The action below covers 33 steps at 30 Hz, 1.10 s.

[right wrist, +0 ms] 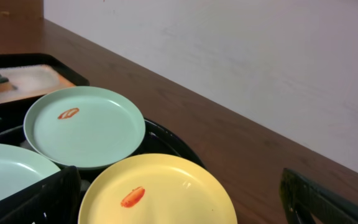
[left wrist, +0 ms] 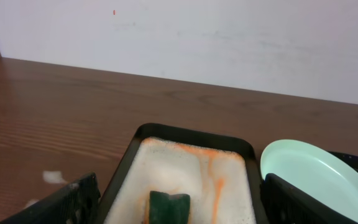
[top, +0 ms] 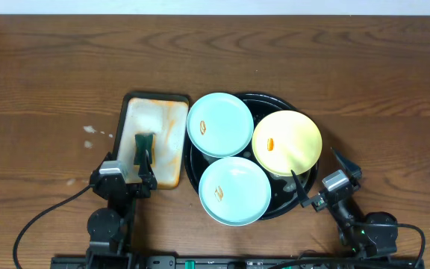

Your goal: Clean dirty plates on tray and stack at the side

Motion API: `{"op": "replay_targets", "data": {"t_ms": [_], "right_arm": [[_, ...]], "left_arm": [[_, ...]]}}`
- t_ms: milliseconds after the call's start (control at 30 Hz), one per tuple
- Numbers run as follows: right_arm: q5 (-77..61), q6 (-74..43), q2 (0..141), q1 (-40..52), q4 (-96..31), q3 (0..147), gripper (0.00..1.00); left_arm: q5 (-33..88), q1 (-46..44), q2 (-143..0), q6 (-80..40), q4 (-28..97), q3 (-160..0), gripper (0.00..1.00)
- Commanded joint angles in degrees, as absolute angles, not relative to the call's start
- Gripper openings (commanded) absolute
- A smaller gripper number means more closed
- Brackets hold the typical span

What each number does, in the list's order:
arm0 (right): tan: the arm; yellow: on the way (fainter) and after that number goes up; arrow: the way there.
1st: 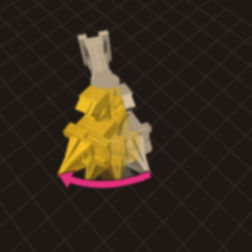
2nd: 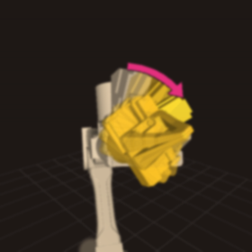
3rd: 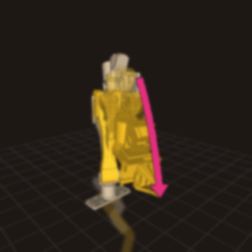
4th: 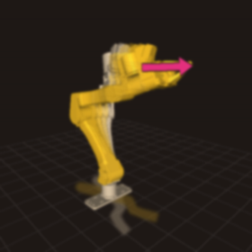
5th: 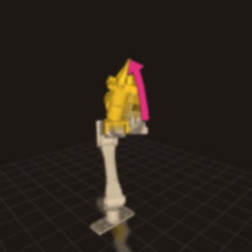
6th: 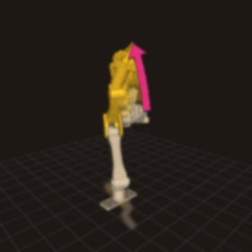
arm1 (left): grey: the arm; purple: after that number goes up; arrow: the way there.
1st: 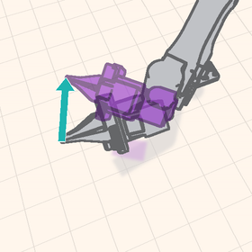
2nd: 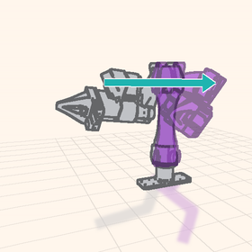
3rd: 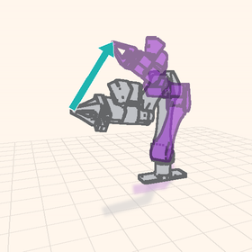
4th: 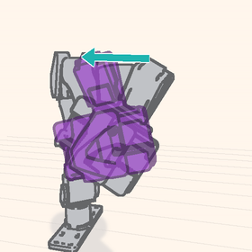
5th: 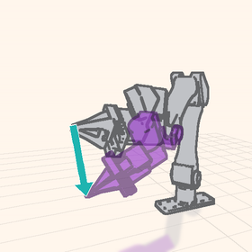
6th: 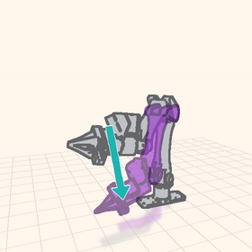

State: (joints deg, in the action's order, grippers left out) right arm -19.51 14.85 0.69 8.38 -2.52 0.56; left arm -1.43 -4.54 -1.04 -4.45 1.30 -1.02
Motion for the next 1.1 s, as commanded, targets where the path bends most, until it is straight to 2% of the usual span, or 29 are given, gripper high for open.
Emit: {"op": "replay_targets", "data": {"t_ms": [0, 533, 633, 833, 967, 1067], "right_arm": [[-19.5, 15.5, 0.8, 7.7, -2.6, 0.3, 0.99], [-19.9, 15.5, 0.8, 7.7, -1.8, 0.3, 0.99], [-20.0, 15.5, 0.8, 7.7, -0.9, 0.3, 0.99], [-26.8, 2.4, 0.8, 7.7, 8.6, 1.0, 0.99], [-26.8, 0.0, 1.9, 7.7, 6.8, 5.7, 0.99], [-26.8, 0.0, 5.5, 7.7, 2.2, 11.7, 0.99]], "left_arm": [[-2.1, -4.3, -1.3, -4.3, 4.0, -0.3, 0.84], [-1.8, -4.3, -1.3, -5.0, 2.9, -0.3, 0.84], [1.2, -4.3, -1.3, -5.4, 2.5, -0.3, 0.84], [8.8, -4.3, -1.4, -5.9, -2.6, -3.6, 0.84], [8.8, -4.3, -3.8, -5.8, -0.2, -10.2, 0.84], [8.1, -4.3, -9.8, -6.5, 6.9, -17.9, 0.84]]}}
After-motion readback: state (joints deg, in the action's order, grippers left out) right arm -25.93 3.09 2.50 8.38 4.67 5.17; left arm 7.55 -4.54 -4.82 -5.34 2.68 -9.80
